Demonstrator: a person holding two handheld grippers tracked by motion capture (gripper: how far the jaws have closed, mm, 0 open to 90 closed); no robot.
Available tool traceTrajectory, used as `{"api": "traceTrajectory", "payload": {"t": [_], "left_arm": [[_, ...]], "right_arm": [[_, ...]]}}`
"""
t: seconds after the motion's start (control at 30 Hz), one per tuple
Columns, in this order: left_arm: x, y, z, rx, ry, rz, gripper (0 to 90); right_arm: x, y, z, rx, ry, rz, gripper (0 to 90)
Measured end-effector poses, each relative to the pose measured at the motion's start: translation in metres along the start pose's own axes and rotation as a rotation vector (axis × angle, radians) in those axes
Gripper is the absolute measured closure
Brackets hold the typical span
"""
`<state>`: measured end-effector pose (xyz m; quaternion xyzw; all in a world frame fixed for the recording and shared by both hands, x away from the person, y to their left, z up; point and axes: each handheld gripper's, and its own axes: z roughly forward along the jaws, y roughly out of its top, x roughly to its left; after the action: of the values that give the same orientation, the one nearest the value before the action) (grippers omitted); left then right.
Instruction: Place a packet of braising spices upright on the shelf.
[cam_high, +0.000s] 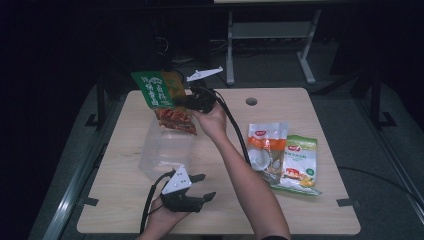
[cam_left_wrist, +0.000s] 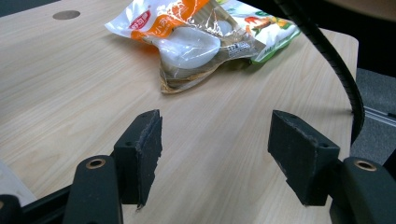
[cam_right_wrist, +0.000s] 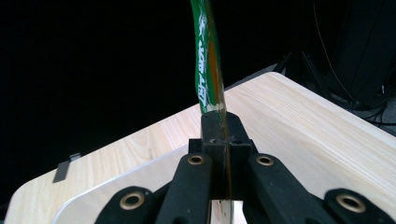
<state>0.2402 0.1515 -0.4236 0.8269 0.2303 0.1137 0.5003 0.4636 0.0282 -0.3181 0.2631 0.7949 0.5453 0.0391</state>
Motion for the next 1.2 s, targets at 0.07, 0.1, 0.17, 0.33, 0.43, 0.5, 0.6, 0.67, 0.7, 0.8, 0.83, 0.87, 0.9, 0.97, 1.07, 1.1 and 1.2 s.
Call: {"api": "traceTrajectory", "payload": {"t": [0.07, 0.1, 0.17, 0.33, 0.43, 0.5, 0.6, 0.67, 0.7, 0.8, 0.83, 0.87, 0.9, 0.97, 1.07, 1.1, 1.2], "left_arm": [[0.0, 0.001, -0.001, 0.001, 0.004, 0.005, 34.7], [0.001, 0.001, -0.001, -0.004, 0.005, 0.004, 34.7], [0.001, 0.001, -0.002, -0.01, 0.008, 0.001, 34.7], [0.002, 0.001, -0.003, -0.01, 0.005, -0.002, 34.7], [0.001, 0.001, -0.002, -0.005, 0.002, 0.0, 34.7], [0.002, 0.001, -0.003, 0.004, -0.002, 0.003, 34.7], [0.001, 0.001, -0.003, 0.005, -0.003, -0.005, 34.7], [0.002, 0.001, -0.003, 0.0, -0.003, -0.006, 34.7], [0.002, 0.001, -0.003, -0.001, -0.001, -0.005, 34.7], [0.003, 0.001, -0.003, 0.003, 0.001, -0.003, 34.3], [0.003, 0.001, -0.003, 0.004, 0.0, -0.004, 34.2], [0.003, 0.001, -0.002, 0.001, -0.002, -0.006, 34.2], [0.004, 0.001, -0.002, 0.0, -0.004, -0.007, 34.3], [0.004, 0.0, 0.0, -0.001, -0.003, -0.01, 34.2], [0.005, 0.0, -0.001, 0.006, -0.002, -0.002, 33.5], [0.005, 0.0, -0.001, 0.005, -0.002, -0.002, 33.3], [0.005, 0.0, 0.0, 0.005, 0.0, -0.002, 32.9]], "right_arm": [[-0.004, -0.005, 0.008, 0.014, -0.006, 0.01, 90.0], [-0.006, -0.007, 0.011, 0.02, -0.009, 0.008, 90.0], [-0.009, -0.012, 0.016, 0.021, -0.008, 0.018, 90.0], [-0.014, -0.025, 0.025, 0.012, 0.002, 0.051, 90.0], [-0.017, -0.032, 0.028, -0.003, 0.008, 0.073, 90.0], [-0.017, -0.035, 0.031, -0.001, 0.008, 0.077, 90.0], [-0.018, -0.042, 0.035, 0.023, 0.006, 0.067, 89.8], [-0.02, -0.048, 0.035, 0.01, 0.016, 0.08, 89.8], [-0.022, -0.05, 0.035, 0.008, 0.017, 0.09, 89.6], [-0.026, -0.054, 0.032, 0.015, 0.012, 0.086, 89.3], [-0.028, -0.055, 0.031, 0.01, 0.014, 0.092, 89.2], [-0.028, -0.055, 0.03, 0.013, 0.011, 0.096, 89.1], [-0.029, -0.055, 0.029, 0.017, 0.003, 0.09, 88.9], [-0.028, -0.054, 0.028, 0.031, -0.017, 0.081, 86.1], [-0.028, -0.054, 0.027, 0.054, -0.039, 0.066, 75.3], [-0.029, -0.054, 0.026, 0.059, -0.041, 0.069, 72.6], [-0.031, -0.054, 0.02, 0.079, -0.048, 0.071, 67.2]]}}
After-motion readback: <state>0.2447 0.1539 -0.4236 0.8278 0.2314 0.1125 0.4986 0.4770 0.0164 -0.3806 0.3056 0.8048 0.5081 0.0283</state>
